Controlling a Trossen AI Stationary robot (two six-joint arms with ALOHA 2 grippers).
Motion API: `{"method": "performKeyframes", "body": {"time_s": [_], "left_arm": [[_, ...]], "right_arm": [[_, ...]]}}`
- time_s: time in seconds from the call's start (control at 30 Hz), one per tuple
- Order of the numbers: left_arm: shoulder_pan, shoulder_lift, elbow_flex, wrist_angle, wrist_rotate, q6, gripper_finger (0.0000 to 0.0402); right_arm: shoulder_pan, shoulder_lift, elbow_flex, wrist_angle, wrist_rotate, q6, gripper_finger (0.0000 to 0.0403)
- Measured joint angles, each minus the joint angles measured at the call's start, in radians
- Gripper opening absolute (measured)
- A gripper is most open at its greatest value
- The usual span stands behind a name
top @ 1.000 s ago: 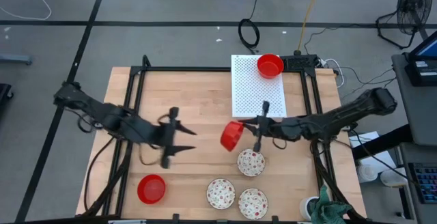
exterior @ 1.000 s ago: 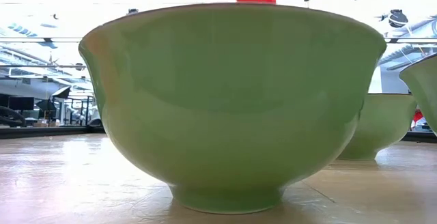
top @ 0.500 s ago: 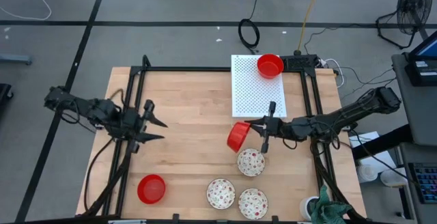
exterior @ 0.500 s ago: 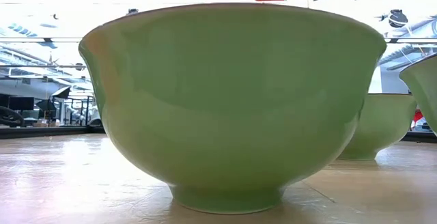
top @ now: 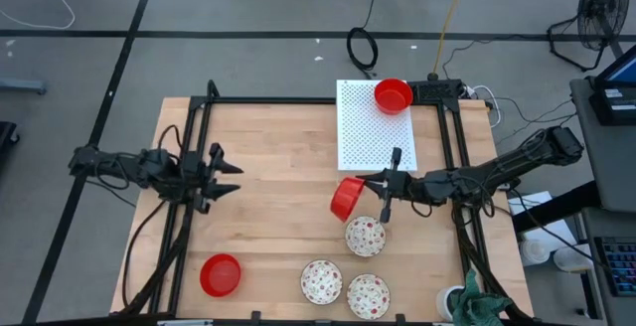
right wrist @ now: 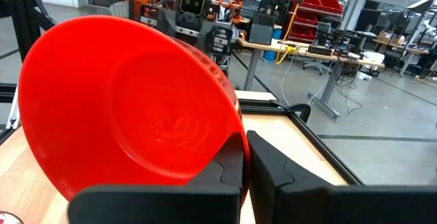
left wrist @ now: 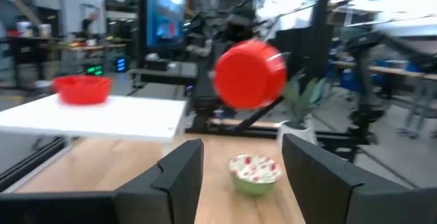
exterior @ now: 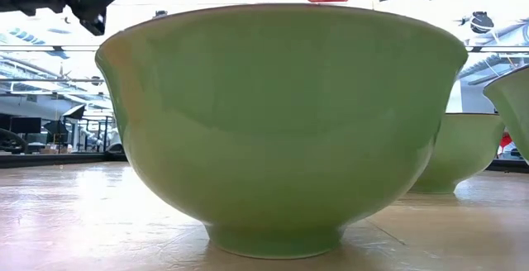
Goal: Pick & Place Mini bowls
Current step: Stack the top red bowl on the red bowl on the shelf
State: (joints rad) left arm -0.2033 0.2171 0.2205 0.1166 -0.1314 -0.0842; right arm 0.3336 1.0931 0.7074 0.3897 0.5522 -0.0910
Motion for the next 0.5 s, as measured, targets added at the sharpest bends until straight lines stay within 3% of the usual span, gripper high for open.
{"method": "performKeyframes", "body": {"time_s": [0.5], "left_arm": [[0.002, 0.013, -0.032, -0.036, -0.027, -0.052, 0.0186]], "right_arm": [[0.002, 0.000, 0.000, -0.004, -0.024, 0.027, 0.0000]]}}
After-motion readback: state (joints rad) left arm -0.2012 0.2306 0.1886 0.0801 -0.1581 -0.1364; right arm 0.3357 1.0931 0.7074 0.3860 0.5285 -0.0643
